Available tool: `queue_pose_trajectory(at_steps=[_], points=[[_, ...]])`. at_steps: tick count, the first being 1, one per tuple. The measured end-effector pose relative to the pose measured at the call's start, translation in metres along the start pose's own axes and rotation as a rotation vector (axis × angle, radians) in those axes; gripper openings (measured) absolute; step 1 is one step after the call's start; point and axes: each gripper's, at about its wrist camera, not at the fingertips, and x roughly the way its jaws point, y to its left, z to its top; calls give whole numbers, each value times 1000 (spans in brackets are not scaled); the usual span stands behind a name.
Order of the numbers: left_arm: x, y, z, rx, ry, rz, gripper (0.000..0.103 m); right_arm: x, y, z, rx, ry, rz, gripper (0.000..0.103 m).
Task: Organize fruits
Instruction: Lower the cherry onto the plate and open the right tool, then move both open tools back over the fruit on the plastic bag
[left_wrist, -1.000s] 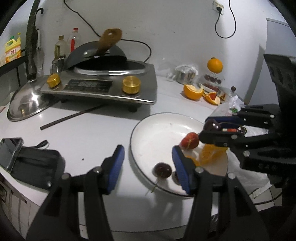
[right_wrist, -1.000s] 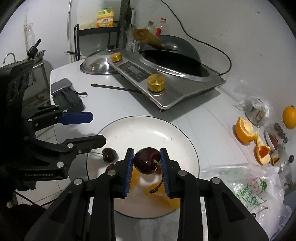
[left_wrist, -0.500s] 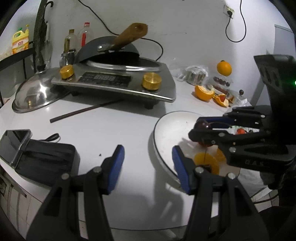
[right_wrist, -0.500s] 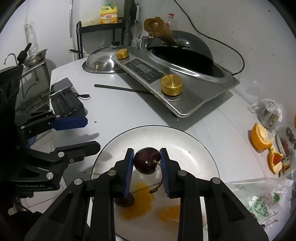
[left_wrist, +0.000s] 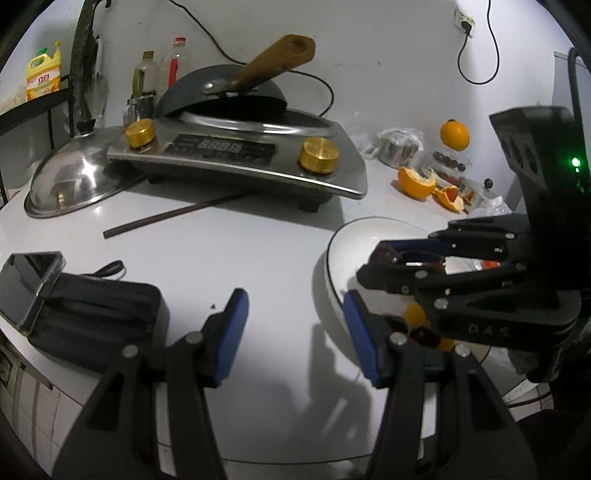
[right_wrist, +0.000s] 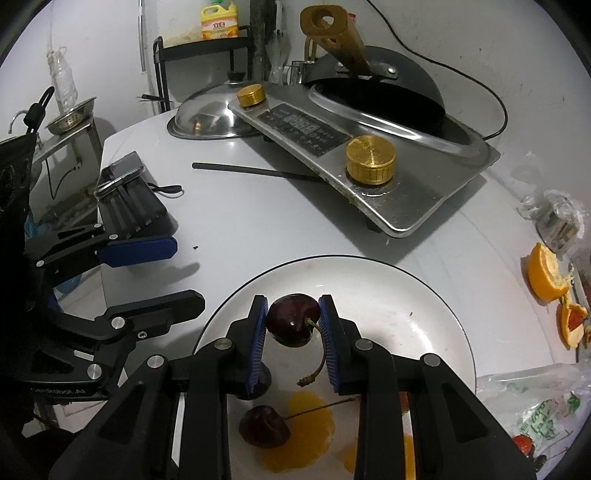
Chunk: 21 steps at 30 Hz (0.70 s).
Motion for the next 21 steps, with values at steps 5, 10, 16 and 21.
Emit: queue_pose_trajectory(at_steps=[5, 10, 16, 21], points=[[0, -1, -1, 5, 2, 8, 55, 0, 0, 1, 8, -2, -4, 40], [-4, -4, -1, 10, -4, 10, 55, -7, -2, 0, 17, -14, -12, 43], [-10, -11, 2, 22, -13, 10, 55, -23, -5, -3, 22, -35, -29, 43], [-16, -21, 3, 39, -21, 8, 55, -37, -6, -10, 28, -48, -39, 43]])
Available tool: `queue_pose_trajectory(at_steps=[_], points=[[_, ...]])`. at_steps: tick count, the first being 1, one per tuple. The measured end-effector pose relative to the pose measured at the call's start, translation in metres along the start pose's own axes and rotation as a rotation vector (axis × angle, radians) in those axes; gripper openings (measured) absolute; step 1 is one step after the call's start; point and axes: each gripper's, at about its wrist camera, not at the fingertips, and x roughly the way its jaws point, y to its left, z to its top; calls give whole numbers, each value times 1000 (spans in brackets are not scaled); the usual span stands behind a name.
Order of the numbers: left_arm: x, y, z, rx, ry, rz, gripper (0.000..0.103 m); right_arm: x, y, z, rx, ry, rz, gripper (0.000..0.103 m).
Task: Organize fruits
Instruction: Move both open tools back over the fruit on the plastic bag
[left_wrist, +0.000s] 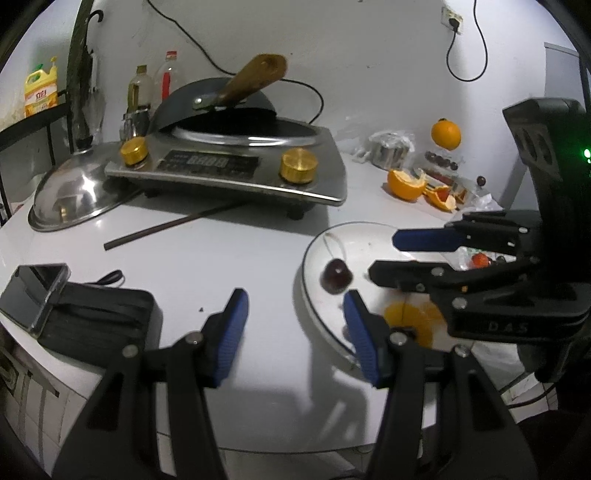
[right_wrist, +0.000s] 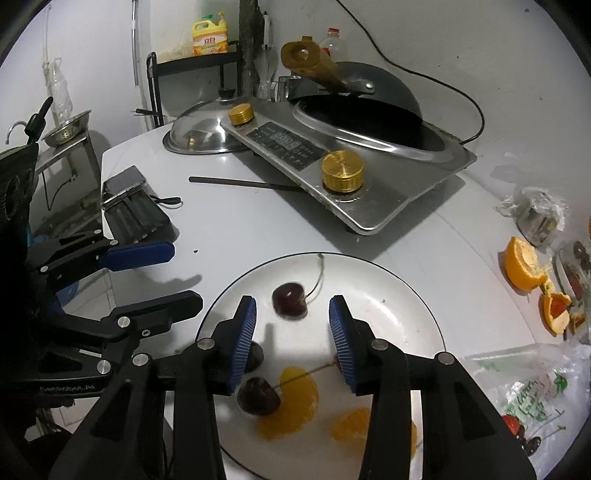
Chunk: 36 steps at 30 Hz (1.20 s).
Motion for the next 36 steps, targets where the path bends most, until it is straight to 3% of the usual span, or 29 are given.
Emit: queue_pose_trajectory(at_steps=[23, 24, 27, 36], points=[[-21, -67, 11, 91, -21, -6, 55, -65, -38, -41, 81, -88, -33, 43], [-21, -70, 11, 94, -21, -6, 56, -67, -40, -43, 86, -91, -34, 43], [-23, -81, 12, 100, -27, -14, 70, -75, -48, -51, 103, -99, -41, 43], [-21, -112, 17, 134, -24, -22, 70, -98, -72, -77, 150, -123, -65, 43]])
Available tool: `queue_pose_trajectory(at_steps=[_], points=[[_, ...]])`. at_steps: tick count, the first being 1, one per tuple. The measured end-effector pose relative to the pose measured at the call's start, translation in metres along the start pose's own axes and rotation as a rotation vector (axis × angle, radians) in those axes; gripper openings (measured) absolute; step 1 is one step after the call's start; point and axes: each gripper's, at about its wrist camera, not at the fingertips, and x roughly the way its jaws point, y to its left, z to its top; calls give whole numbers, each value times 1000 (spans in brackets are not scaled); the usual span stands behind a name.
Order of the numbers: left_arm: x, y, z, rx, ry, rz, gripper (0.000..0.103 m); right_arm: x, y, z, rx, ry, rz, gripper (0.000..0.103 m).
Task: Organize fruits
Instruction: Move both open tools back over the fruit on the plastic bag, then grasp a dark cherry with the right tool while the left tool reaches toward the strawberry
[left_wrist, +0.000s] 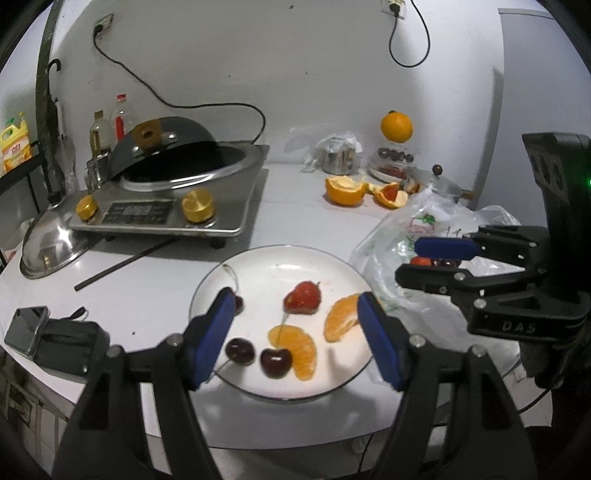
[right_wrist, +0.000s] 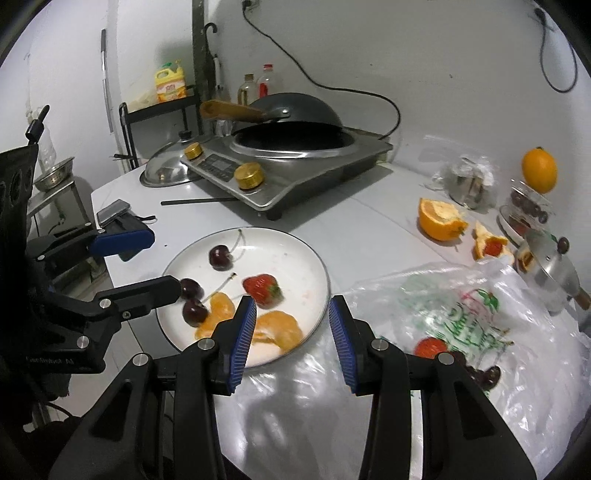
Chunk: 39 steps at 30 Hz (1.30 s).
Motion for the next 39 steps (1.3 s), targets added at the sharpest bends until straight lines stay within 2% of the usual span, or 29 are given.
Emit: queue_pose_trajectory(at_steps=[23, 39], points=[[25, -67, 14, 80, 38, -52, 70, -31, -66, -38, 96, -18, -62, 43], [55, -112, 23, 124, 76, -84, 70, -39, -129, -62, 176, -4, -126, 43]])
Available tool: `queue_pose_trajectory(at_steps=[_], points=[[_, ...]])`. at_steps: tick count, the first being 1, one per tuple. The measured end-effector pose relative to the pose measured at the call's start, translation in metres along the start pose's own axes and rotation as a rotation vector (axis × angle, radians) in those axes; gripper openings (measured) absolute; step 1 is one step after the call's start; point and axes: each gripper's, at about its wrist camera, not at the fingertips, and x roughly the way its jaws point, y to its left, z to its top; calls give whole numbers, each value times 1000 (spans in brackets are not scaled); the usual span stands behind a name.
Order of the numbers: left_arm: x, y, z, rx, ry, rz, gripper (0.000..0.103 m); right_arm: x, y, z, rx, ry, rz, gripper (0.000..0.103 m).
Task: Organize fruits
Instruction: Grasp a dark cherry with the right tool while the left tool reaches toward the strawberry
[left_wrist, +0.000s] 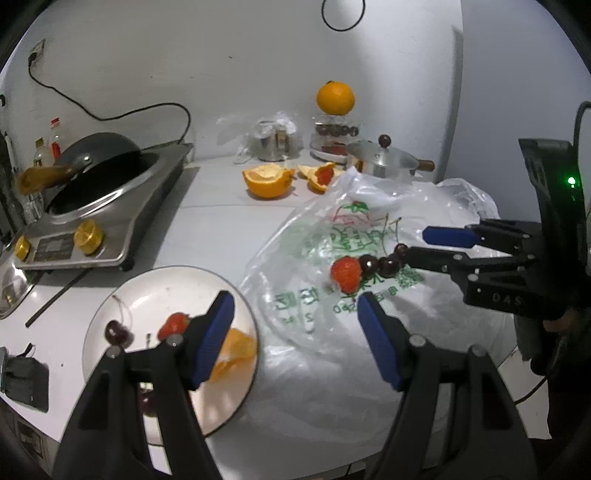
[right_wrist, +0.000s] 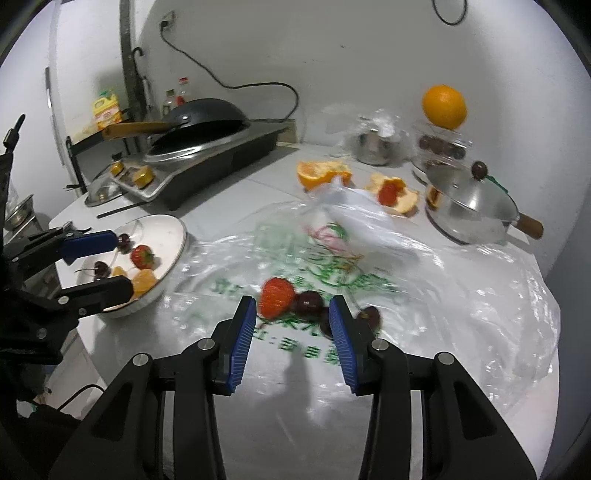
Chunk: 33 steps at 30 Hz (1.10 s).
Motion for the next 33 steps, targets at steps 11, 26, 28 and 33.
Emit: queue_pose_trajectory(at_steps=[11, 26, 28, 33], points=[[21, -23, 8, 34, 34, -9, 70, 8, -37, -10, -2, 15, -23, 43], [58, -38, 14, 19, 89, -6, 70, 38, -55, -21, -140, 98, -50, 38], [62, -38, 15, 14, 95, -4, 70, 41, -57, -21, -146, 104, -43, 34], [73, -35, 17, 6, 109, -2, 70, 50, -57, -20, -173, 120, -23, 34]])
